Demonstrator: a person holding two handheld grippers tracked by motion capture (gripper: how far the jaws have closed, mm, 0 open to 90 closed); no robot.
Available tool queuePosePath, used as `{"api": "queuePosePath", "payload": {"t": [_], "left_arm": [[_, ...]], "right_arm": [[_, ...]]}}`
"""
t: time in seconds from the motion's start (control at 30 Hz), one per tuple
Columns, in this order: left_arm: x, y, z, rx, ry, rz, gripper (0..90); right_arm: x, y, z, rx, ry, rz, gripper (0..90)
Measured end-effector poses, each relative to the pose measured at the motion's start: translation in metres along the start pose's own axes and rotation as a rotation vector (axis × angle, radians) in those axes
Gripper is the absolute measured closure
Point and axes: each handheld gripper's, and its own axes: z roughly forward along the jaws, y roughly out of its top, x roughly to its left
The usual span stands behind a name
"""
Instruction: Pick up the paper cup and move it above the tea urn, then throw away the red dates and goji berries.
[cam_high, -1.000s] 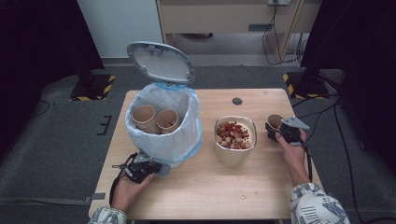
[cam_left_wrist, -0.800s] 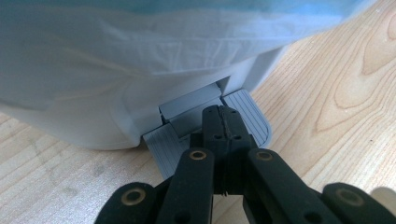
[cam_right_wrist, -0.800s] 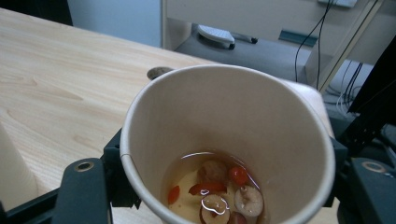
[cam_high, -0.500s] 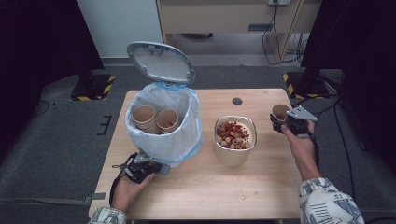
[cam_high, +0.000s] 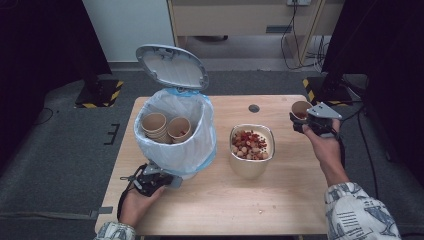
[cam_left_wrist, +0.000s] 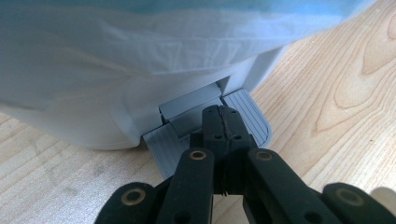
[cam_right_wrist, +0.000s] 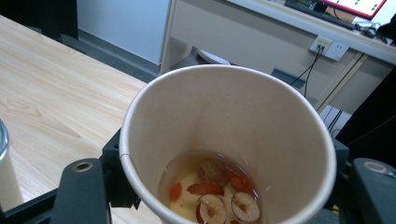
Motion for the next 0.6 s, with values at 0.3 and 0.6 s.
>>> {"api": "queuePosePath", "payload": {"t": [0.3,0.6], "left_arm": [[0.000,0.000,0.000,0.000,-0.001,-0.001,90.0],[0.000,0.000,0.000,0.000,0.000,0.001,90.0]], "right_arm": [[-0.002,0.021,0.003,-0.018,0.008,-0.054,30.4],[-0.002,0.034,0.003,-0.038,0.016,-0.097,30.2]]}}
